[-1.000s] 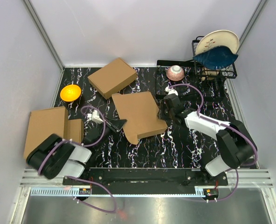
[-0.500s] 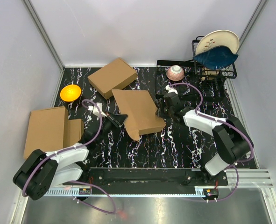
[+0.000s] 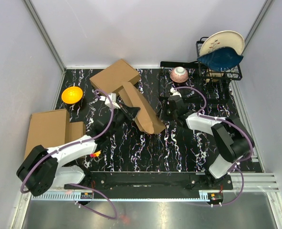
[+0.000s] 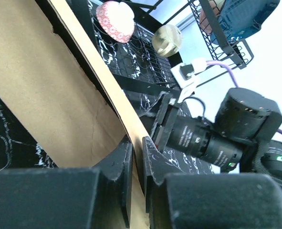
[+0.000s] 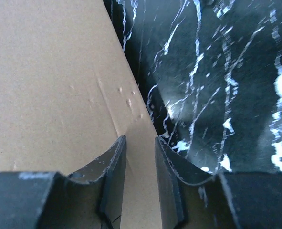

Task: Fold the paper box
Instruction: Adjust the paper box at the center of the board.

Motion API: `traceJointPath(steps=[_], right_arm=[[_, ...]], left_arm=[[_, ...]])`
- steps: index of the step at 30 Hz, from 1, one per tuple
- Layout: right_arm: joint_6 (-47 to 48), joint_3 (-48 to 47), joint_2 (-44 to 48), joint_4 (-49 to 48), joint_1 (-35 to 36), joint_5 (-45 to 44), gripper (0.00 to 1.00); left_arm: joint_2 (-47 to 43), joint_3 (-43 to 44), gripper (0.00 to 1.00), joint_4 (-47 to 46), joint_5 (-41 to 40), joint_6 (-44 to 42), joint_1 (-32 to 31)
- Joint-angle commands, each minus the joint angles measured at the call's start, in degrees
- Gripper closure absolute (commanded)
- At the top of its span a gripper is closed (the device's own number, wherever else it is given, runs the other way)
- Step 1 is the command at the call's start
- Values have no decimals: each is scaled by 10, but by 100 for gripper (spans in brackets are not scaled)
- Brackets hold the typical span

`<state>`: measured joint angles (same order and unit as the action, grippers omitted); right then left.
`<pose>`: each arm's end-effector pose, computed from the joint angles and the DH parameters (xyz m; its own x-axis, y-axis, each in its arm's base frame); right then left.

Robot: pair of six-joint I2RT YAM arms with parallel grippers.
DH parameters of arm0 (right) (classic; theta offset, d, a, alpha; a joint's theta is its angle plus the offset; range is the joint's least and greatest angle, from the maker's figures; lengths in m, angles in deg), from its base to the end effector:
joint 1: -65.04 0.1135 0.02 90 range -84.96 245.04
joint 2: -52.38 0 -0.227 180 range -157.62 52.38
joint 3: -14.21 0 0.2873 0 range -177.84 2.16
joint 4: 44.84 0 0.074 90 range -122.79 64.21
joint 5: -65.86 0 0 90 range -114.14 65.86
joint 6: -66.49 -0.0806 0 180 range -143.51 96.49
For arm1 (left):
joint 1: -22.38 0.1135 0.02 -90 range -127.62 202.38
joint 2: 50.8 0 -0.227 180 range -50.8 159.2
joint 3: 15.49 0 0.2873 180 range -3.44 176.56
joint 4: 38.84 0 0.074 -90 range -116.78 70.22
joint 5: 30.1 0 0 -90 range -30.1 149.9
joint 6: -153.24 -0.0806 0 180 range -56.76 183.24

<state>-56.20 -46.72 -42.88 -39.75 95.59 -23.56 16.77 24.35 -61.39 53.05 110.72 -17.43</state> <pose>0.3419 0.2027 0.0794 -0.7384 0.1913 -0.6467 -0.1381 0.8957 0.4226 0.2682 -0.2110 0.1757 -0.4481 -0.5791 -0.6810 0.3168 0.6095 -0.7268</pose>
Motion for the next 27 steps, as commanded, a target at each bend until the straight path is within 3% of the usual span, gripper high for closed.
traceJointPath(steps=[1,11,20,27], right_arm=[[-7,48,-55,109,30,108,63],[-8,34,-27,125,28,93,61],[23,-22,86,228,7,3,56],[52,-83,164,299,6,-51,50]], left_arm=[[46,29,100,74,32,-43,-30],[109,93,100,110,15,-58,-40],[116,137,96,156,3,-86,-40],[134,197,88,205,-6,-117,-40]])
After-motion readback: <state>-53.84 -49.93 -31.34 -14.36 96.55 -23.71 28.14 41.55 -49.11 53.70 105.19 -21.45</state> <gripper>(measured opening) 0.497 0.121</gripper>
